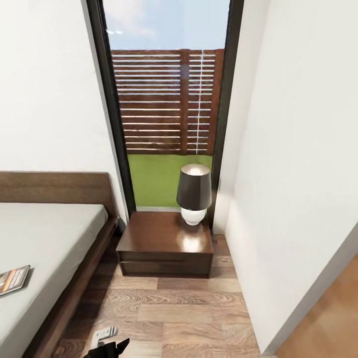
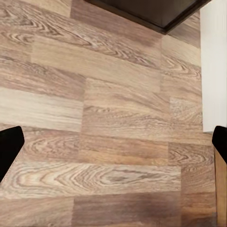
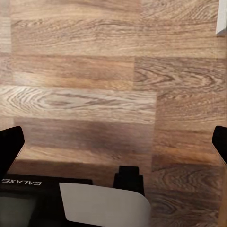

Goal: In the bedroom, move the book from the bed onto either nightstand, and place the two sandals side by side next to the bed.

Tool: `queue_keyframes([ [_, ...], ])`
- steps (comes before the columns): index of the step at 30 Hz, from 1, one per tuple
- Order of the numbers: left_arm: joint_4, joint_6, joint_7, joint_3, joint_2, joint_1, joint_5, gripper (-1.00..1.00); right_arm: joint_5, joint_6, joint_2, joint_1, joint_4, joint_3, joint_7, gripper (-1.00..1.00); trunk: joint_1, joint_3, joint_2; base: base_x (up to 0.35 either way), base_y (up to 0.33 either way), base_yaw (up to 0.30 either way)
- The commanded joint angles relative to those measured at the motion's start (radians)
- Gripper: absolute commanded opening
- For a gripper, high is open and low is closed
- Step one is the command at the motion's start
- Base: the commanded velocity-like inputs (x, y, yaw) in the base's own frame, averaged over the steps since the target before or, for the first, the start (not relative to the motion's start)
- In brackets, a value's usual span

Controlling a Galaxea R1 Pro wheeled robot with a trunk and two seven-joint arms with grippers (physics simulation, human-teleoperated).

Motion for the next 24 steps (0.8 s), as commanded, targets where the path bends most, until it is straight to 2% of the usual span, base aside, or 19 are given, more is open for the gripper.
queue_keyframes([
  [1, 0.001, -0.006, -0.001, 0.007, 0.0, -0.001, -0.011, 1.0, -0.011, -0.003, 0.001, -0.001, 0.003, 0.008, 0.007, 1.0, 0.001, -0.001, -0.001, 0.333, 0.0, 0.0],
  [17, 0.001, -0.006, -0.001, 0.007, 0.0, -0.001, -0.011, 1.0, -0.011, -0.003, 0.0, -0.002, 0.003, 0.008, 0.007, 1.0, 0.001, -0.001, -0.001, 0.333, 0.0, 0.012],
  [24, 0.001, -0.006, -0.003, 0.008, 0.0, -0.001, -0.011, 1.0, -0.011, -0.003, 0.0, -0.001, 0.003, 0.008, 0.007, 1.0, 0.001, -0.001, -0.001, 0.141, 0.0, 0.231],
])
